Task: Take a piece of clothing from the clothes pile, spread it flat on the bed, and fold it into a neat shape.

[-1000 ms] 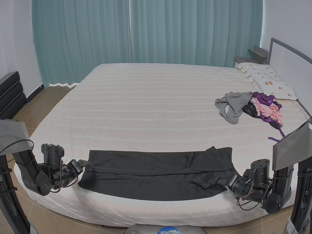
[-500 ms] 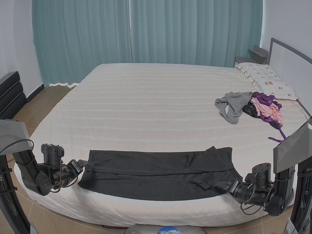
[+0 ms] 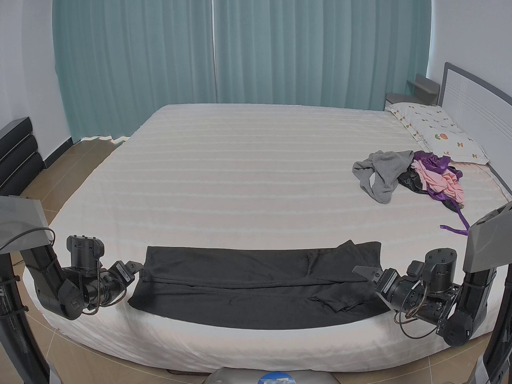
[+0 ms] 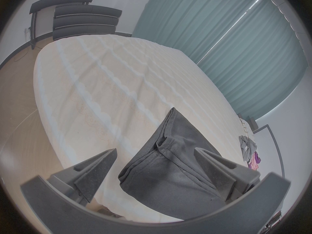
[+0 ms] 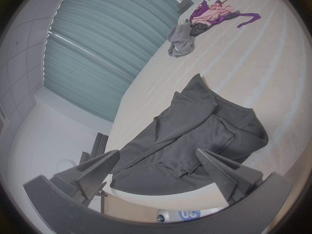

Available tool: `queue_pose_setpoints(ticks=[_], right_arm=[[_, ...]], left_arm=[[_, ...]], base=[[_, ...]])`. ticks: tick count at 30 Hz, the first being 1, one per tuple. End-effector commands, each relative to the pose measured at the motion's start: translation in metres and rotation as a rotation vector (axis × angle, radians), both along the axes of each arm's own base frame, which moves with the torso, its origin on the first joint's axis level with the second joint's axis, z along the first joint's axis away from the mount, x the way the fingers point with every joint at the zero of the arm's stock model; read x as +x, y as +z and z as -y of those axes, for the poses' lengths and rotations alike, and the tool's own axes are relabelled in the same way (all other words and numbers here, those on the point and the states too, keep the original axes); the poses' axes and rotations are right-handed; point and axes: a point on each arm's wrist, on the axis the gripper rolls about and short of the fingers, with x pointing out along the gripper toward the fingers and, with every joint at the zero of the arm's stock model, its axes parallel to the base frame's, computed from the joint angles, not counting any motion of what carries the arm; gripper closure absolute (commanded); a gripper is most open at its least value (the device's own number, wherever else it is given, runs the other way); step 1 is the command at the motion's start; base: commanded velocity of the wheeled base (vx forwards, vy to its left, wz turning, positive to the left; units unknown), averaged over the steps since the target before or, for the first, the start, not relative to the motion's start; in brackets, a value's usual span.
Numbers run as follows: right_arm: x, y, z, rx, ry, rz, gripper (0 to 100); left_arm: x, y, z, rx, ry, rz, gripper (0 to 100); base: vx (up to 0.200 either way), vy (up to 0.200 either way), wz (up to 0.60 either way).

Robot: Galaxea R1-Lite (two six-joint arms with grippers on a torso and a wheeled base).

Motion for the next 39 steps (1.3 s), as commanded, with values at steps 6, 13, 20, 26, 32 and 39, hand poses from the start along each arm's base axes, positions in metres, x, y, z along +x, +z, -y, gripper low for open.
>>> queue_pose_setpoints(ticks=[6, 13, 20, 26, 32, 39], right_arm=[[0.011, -0.036, -0.013, -0.021, 0.024, -0.086, 0], [0.013, -0.051, -0.007, -0.041, -0.005, -0.136, 0], [0.01, -0.051, -0.005, -0.042, -0.02, -0.151, 0], [0.012, -0.056, 0.0, -0.051, -0.053, -0.162, 0], [0.023, -0.055, -0.003, -0.001, -0.08, -0.138, 0], [0.021, -0.044, -0.004, 0.026, -0.085, -0.117, 0]], left_arm=[[0.002, -0.004, -0.002, 0.0, 0.007, -0.011, 0], [0.003, -0.004, -0.002, 0.0, 0.007, -0.01, 0], [0.003, -0.004, -0.002, 0.0, 0.007, -0.01, 0], [0.002, -0.004, -0.001, 0.0, 0.006, -0.01, 0], [0.003, -0.004, -0.001, 0.001, 0.005, -0.008, 0], [0.003, -0.004, -0.002, 0.0, 0.007, -0.01, 0]], base=[[0.0, 0.0, 0.0], [0.0, 0.0, 0.0], [0.0, 0.0, 0.0], [0.0, 0.0, 0.0], [0.0, 0.0, 0.0], [0.0, 0.0, 0.0]])
